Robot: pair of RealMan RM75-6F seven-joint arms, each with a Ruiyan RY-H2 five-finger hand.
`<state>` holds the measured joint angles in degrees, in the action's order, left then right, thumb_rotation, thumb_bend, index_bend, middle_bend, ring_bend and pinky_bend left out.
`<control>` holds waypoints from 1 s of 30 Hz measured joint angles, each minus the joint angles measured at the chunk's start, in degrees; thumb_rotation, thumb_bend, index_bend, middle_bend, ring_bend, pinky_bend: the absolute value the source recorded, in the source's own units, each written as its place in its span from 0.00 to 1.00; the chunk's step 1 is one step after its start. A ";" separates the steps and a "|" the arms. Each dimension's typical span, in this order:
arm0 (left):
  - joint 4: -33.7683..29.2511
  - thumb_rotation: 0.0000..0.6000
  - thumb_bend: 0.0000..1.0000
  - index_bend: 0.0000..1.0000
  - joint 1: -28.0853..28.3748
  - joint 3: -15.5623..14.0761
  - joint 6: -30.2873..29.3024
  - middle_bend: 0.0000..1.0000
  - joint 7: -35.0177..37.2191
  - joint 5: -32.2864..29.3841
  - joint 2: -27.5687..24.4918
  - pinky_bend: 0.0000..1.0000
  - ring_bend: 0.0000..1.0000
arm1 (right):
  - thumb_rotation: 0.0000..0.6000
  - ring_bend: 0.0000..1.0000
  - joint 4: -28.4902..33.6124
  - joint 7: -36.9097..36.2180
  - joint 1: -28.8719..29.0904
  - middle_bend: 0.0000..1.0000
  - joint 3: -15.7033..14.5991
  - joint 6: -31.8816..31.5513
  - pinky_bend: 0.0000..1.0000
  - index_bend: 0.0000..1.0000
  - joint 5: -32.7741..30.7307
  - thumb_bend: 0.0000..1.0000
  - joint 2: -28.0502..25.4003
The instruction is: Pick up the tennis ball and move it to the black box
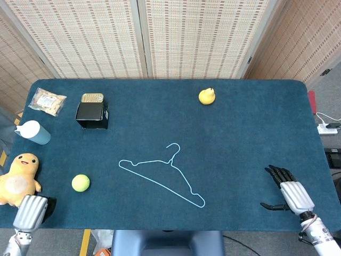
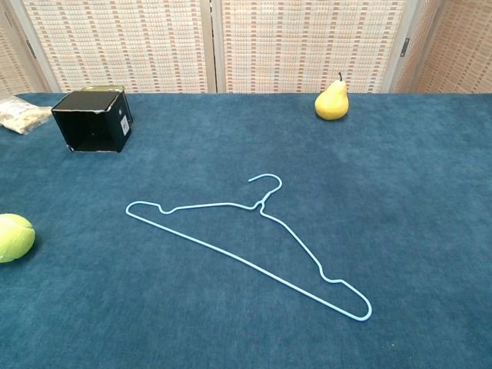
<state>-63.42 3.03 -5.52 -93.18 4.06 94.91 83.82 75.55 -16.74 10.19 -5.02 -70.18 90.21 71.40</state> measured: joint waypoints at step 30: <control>17.25 1.00 0.82 1.00 3.05 3.71 8.80 1.00 3.17 -2.68 20.49 1.00 1.00 | 0.84 0.00 -0.45 -0.01 0.33 0.00 0.33 1.50 0.00 0.00 -1.61 0.00 0.29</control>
<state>-46.17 6.08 -1.81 -84.37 7.23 92.23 104.31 75.11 -16.76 10.52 -4.69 -68.68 88.60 71.69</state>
